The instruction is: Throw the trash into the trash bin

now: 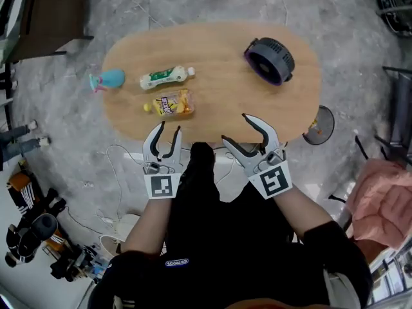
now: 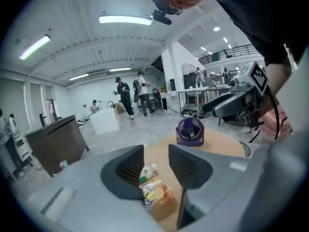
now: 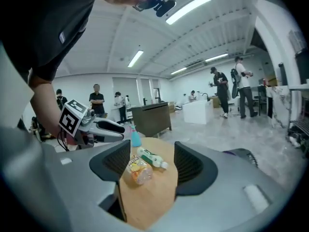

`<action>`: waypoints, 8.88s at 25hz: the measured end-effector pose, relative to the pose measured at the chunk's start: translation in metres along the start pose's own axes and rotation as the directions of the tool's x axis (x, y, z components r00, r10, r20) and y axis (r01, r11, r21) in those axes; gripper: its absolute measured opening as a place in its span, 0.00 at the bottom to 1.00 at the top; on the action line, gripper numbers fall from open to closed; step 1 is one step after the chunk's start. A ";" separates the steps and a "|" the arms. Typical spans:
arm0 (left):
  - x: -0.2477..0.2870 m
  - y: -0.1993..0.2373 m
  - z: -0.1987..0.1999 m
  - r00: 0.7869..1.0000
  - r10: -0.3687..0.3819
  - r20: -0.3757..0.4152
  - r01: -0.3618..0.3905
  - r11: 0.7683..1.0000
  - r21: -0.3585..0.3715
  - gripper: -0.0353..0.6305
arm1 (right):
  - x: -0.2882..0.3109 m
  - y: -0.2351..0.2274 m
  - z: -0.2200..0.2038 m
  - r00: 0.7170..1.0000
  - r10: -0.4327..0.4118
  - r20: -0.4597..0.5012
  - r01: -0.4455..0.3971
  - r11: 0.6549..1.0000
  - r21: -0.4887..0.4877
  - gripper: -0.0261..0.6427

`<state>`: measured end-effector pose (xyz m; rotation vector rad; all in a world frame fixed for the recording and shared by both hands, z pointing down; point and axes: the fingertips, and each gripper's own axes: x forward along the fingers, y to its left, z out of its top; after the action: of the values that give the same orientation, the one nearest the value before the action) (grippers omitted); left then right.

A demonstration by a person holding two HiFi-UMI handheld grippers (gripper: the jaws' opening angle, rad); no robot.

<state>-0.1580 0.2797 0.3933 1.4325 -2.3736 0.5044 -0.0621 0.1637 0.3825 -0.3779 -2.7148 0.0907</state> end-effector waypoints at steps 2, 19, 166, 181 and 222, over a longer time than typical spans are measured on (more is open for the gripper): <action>-0.011 0.020 -0.010 0.999 0.037 0.012 -0.038 0.999 0.012 0.29 | 0.028 0.020 0.000 0.996 0.080 -0.047 -0.082 0.995 -0.051 0.52; -0.118 0.123 -0.114 0.978 0.197 -0.069 -0.201 0.977 -0.073 0.30 | 0.254 0.151 -0.074 0.850 0.248 -0.465 -0.460 0.779 -0.426 0.68; 0.079 -0.160 0.026 0.925 -0.381 -0.006 0.369 0.892 0.261 0.31 | -0.105 -0.088 -0.059 0.910 -0.388 0.145 0.358 0.913 0.194 0.47; -0.002 -0.001 -0.007 0.994 -0.085 0.068 0.070 0.978 0.199 0.31 | 0.024 -0.008 0.028 0.966 -0.171 0.194 0.172 0.985 0.016 0.47; -0.090 0.207 -0.135 0.961 0.276 -0.014 -0.272 0.936 -0.225 0.55 | 0.424 0.032 -0.083 0.923 -0.017 -0.384 0.042 0.997 0.059 0.61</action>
<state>-0.2898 0.5011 0.4459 1.0187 -2.5639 0.2763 -0.3968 0.3124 0.6145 -0.2989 -2.3225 0.0875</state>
